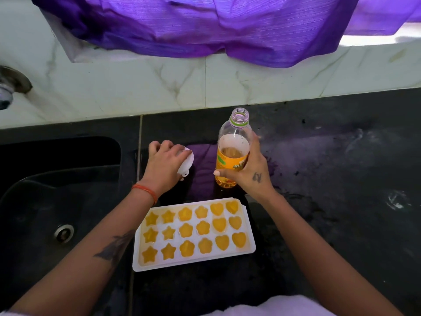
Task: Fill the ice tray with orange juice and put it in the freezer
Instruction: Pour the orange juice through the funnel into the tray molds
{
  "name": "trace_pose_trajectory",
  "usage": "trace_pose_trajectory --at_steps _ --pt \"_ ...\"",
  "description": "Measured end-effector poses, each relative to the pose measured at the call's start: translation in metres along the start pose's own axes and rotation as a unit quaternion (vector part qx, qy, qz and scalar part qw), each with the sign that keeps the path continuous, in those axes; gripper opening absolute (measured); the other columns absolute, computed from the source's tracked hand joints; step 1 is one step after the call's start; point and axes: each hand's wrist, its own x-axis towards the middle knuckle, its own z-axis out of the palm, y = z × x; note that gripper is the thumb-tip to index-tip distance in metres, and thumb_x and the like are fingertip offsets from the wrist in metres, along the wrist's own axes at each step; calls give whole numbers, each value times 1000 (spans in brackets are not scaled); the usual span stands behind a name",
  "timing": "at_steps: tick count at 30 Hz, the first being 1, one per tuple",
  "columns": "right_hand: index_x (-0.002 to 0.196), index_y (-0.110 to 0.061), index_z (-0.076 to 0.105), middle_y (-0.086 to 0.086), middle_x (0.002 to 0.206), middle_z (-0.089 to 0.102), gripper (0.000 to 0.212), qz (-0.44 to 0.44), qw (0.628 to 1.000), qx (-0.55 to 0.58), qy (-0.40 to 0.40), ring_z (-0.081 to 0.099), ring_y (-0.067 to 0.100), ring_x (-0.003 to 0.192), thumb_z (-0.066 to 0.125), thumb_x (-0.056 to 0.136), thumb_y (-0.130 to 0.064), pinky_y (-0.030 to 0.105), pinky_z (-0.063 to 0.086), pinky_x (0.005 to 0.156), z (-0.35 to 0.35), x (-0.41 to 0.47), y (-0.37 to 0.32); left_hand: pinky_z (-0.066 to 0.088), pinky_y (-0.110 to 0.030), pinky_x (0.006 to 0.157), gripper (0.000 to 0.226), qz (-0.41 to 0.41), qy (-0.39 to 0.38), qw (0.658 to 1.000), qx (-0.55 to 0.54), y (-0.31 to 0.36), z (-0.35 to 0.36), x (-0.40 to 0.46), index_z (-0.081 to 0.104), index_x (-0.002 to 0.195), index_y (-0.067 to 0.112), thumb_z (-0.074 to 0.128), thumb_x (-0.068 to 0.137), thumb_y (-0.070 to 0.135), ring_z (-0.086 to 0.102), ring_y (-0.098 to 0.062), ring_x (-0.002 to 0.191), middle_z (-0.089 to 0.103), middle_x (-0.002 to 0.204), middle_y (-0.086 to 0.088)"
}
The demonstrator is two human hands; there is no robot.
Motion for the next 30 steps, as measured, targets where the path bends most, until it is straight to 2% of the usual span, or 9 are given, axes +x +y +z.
trace_pose_trajectory --at_steps 4,8,11,14,16,18,21,26,30 --pt "144 -32 21 -9 130 48 109 58 997 -11 -50 50 7 118 87 57 -32 30 46 95 -21 -10 12 13 -42 95 63 15 -29 999 35 9 -1 -1 48 133 25 72 74 23 38 -27 124 50 137 -2" --pt "126 -23 54 6 123 58 68 124 977 -172 -29 56 20 113 82 65 -27 30 44 94 -47 -25 29 0 -55 108 67 29 -81 995 45 13 -4 -4 42 136 30 69 76 19 21 -27 140 41 146 0" --pt "121 -29 58 8 121 56 53 171 925 -319 -113 52 27 112 77 72 -30 27 40 89 -51 -36 39 -16 -64 106 71 47 -118 991 37 15 -8 -6 38 139 36 70 76 22 2 -27 147 34 151 4" --pt "121 -30 59 10 122 54 46 163 907 -357 -150 49 31 114 72 77 -25 31 41 93 -44 -42 43 -23 -61 104 70 44 -115 992 -28 18 -15 -7 39 139 37 72 77 33 0 -25 147 34 151 6" --pt "114 -27 65 10 115 57 37 140 910 -364 -144 54 30 108 68 79 -14 30 43 89 -41 -42 45 -18 -58 109 70 23 -99 990 -101 23 -21 -9 38 140 34 71 78 37 4 -24 147 36 150 6" --pt "105 -25 69 10 110 62 33 143 918 -346 -132 59 29 101 65 78 -7 29 45 87 -44 -38 43 -1 -55 115 75 -3 -77 975 -210 29 -29 -10 35 142 32 73 77 37 15 -23 145 39 149 4" --pt "99 -26 70 6 106 68 27 155 946 -267 -92 62 21 93 70 76 -10 25 49 84 -56 -27 29 32 -41 109 93 -46 -25 902 -428 39 -43 -9 24 146 31 80 71 32 34 -18 137 40 148 0" --pt "104 -27 64 -5 89 65 33 53 995 -72 -32 63 11 79 73 76 -12 23 52 73 -91 10 -49 36 -32 103 106 -61 26 863 -501 59 -62 7 13 149 31 82 68 32 40 -17 132 37 150 -1" --pt "106 -25 67 -3 98 66 32 -72 987 -136 -55 63 6 73 73 76 -13 10 48 71 -98 36 -112 46 -32 97 103 -57 28 816 -574 75 -71 20 18 149 27 82 69 30 53 -13 120 46 142 2"
